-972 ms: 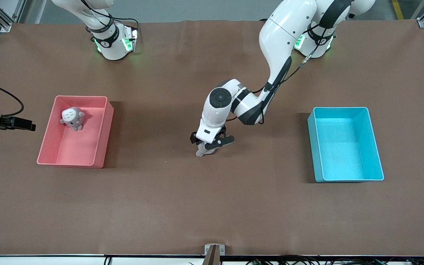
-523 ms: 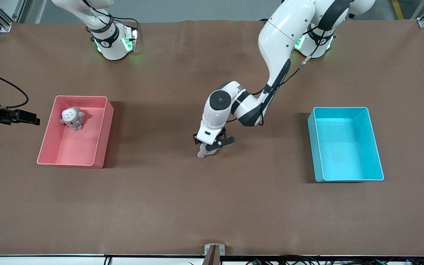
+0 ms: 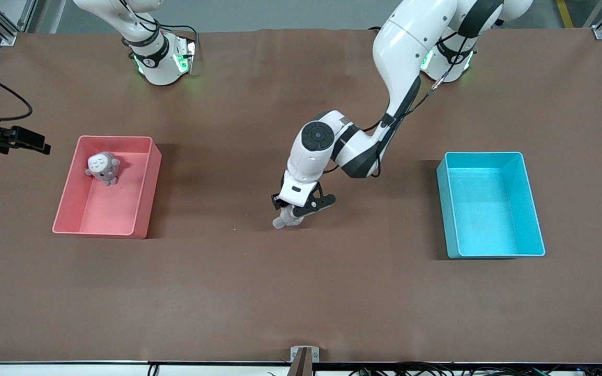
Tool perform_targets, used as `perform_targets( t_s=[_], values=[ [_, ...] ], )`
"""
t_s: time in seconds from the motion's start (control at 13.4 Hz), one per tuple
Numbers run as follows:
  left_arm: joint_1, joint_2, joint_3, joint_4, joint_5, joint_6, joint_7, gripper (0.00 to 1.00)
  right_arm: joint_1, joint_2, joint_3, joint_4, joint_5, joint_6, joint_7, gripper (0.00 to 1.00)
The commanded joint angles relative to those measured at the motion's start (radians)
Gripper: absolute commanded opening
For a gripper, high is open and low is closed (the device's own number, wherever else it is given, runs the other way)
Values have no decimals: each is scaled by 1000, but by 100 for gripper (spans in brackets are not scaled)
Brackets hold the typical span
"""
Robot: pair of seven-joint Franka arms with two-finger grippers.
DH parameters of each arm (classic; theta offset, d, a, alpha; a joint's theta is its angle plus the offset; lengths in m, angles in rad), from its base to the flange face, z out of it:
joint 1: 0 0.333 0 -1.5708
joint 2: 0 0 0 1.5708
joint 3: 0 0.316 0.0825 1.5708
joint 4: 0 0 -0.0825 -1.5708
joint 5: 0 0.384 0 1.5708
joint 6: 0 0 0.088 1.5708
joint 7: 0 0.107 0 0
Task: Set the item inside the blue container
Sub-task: 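Grasp the plush with the left gripper while the right gripper withdraws, then carry the plush with the left gripper into the blue box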
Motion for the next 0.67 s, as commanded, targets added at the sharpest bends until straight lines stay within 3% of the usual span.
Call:
perform_targets(
  t_s=[0.0, 0.22, 0.37, 0.6],
  values=[
    [53, -171, 5, -102, -21, -140, 12, 7, -2, -95, 4, -87, -14, 20, 23, 100],
    [140, -363, 5, -250, -15, -255, 73, 7, -3, -115, 4, -90, -14, 12, 26, 100],
    [232, -492, 4, -361, -15, -341, 252, 7, -3, -129, 4, -90, -14, 12, 26, 100],
    [373, -610, 2, -482, -13, -421, 493, 7, -3, -134, 4, -90, -11, 24, 26, 100]
  ],
)
